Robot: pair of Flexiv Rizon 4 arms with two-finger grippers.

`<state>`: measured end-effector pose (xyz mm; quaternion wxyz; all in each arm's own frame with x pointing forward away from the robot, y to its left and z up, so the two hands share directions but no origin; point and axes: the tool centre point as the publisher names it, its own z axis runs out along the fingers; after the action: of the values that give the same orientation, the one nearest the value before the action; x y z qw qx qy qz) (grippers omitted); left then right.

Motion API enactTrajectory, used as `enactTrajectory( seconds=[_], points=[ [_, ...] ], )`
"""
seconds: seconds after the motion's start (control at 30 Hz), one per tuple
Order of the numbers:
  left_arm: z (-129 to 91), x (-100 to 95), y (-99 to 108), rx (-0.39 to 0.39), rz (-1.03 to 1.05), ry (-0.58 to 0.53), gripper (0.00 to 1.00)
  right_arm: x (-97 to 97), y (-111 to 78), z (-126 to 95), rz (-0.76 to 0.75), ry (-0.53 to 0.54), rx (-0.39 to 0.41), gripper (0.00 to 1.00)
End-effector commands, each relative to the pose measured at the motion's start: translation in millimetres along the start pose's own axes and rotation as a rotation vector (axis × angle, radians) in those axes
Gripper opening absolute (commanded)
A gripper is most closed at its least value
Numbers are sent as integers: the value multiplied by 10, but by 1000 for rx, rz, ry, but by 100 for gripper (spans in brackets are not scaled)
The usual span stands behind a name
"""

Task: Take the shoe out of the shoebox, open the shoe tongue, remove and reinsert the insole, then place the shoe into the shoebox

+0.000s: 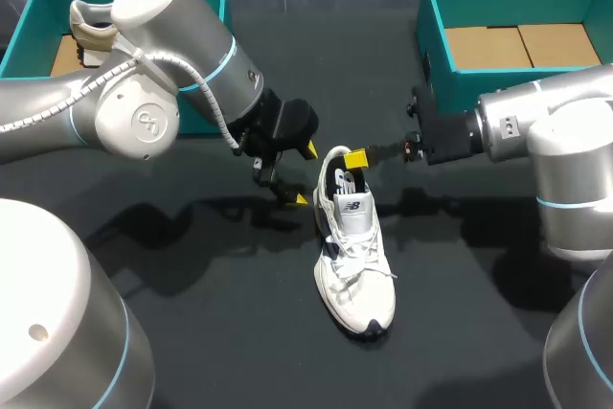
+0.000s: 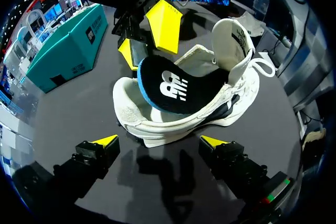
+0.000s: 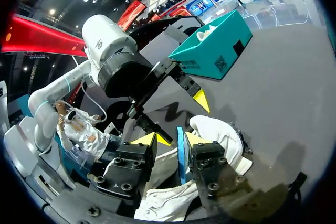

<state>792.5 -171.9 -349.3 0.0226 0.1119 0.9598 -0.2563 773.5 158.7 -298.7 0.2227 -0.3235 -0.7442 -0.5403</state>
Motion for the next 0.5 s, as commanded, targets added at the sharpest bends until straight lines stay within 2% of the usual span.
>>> enactTrajectory(
  seconds=[0.03,0.27,0.43,0.5],
  points=[
    [-416,-4,-111,3,77,-57,100,18,20,-156,21,-26,28,32],
    [-1016,-16,-19,-19,191,-112,100,-73,43,-461,92,-57,54,33],
    [-1298,-12,140,-46,211,-114,100,-222,44,-674,171,-93,79,32],
    [-1405,-8,186,-27,211,-103,100,-262,40,-746,200,-113,92,32]
  ],
)
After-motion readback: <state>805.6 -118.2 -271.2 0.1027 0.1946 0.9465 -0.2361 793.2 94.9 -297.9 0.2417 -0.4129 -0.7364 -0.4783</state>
